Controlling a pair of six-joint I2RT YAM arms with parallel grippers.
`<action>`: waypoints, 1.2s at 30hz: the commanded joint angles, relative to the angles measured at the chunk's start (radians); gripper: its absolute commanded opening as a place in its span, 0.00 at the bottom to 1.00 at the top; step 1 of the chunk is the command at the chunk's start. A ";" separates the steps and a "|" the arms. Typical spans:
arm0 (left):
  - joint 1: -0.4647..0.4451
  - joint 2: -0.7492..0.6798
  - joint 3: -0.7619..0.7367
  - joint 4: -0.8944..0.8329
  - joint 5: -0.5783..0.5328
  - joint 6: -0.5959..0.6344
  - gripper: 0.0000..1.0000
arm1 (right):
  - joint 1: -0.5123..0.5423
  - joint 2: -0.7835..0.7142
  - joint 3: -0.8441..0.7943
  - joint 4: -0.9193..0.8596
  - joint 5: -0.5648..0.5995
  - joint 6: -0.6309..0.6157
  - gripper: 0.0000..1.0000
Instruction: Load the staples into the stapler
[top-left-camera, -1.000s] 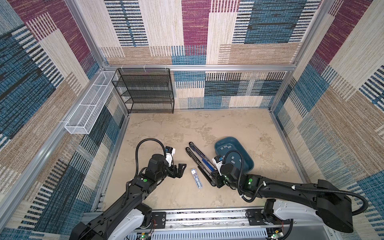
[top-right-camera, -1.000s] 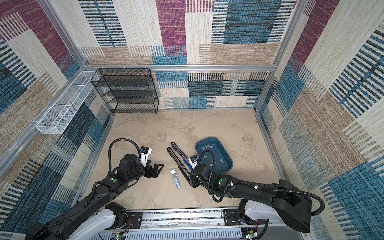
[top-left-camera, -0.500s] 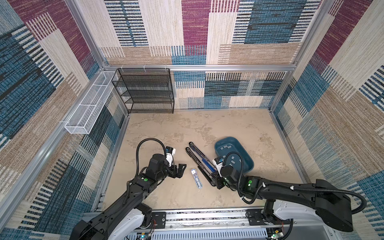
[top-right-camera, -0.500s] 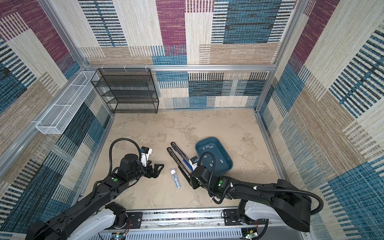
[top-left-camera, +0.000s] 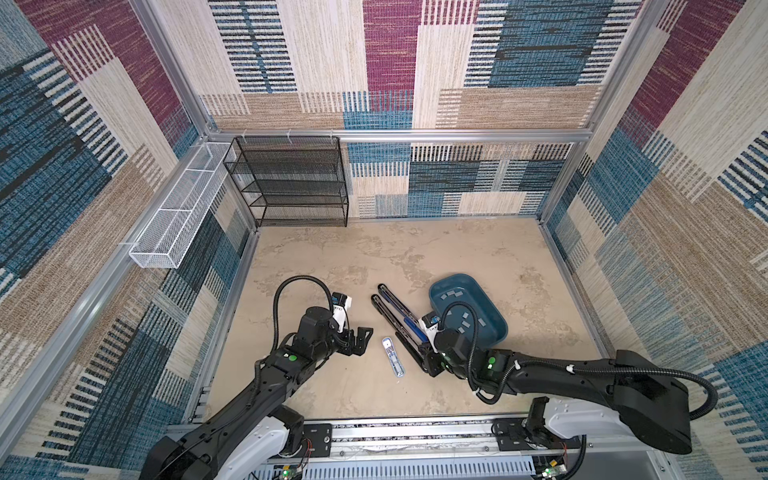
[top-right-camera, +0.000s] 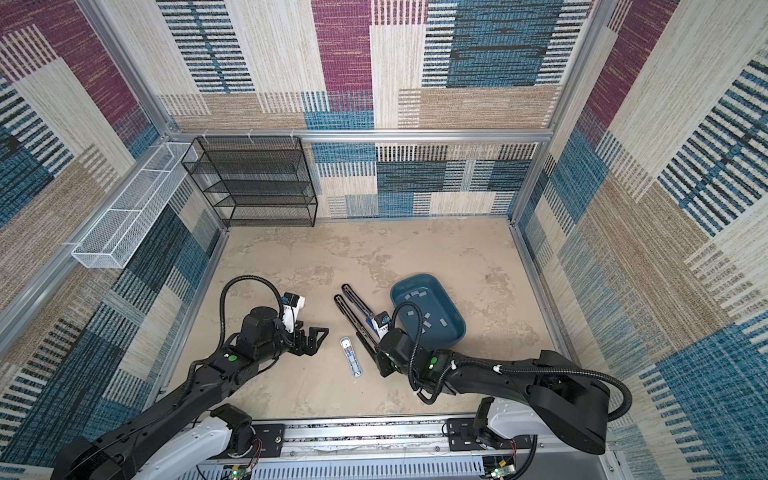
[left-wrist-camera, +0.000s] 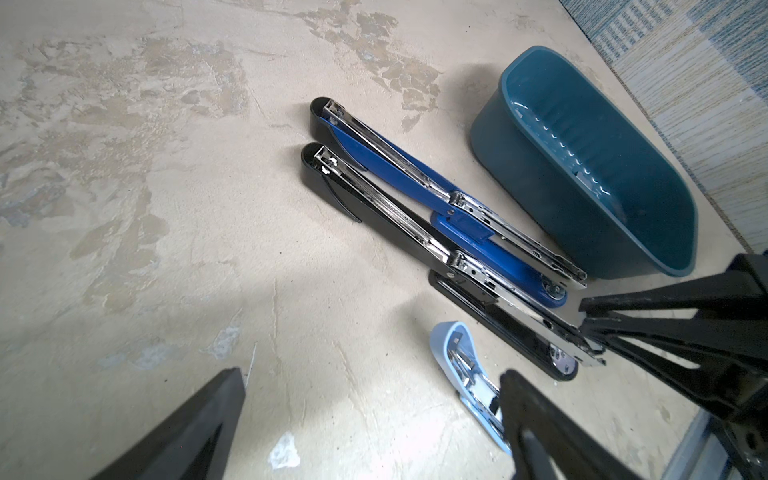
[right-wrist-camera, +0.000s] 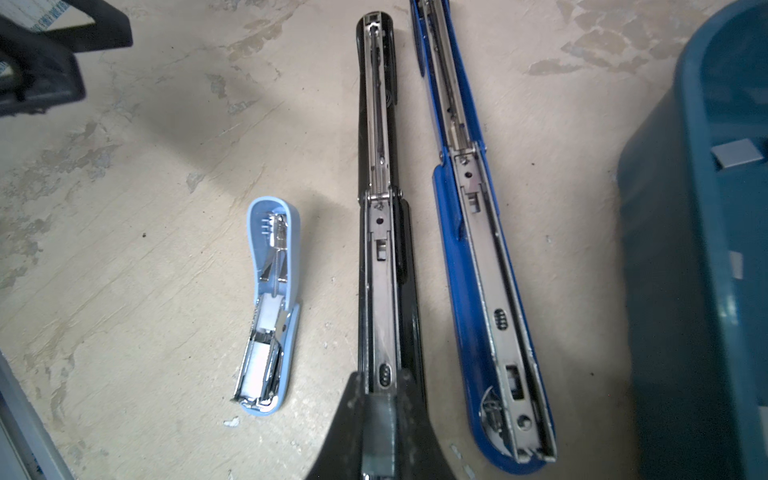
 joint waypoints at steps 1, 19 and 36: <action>0.001 0.005 0.012 0.021 -0.005 0.015 0.99 | 0.001 0.009 0.010 0.031 -0.001 -0.007 0.14; 0.001 0.021 0.019 0.021 -0.005 0.017 0.99 | 0.002 0.016 0.012 0.023 0.010 -0.008 0.15; 0.000 0.018 0.016 0.025 0.004 0.017 0.99 | 0.002 0.021 0.015 0.016 0.026 -0.006 0.15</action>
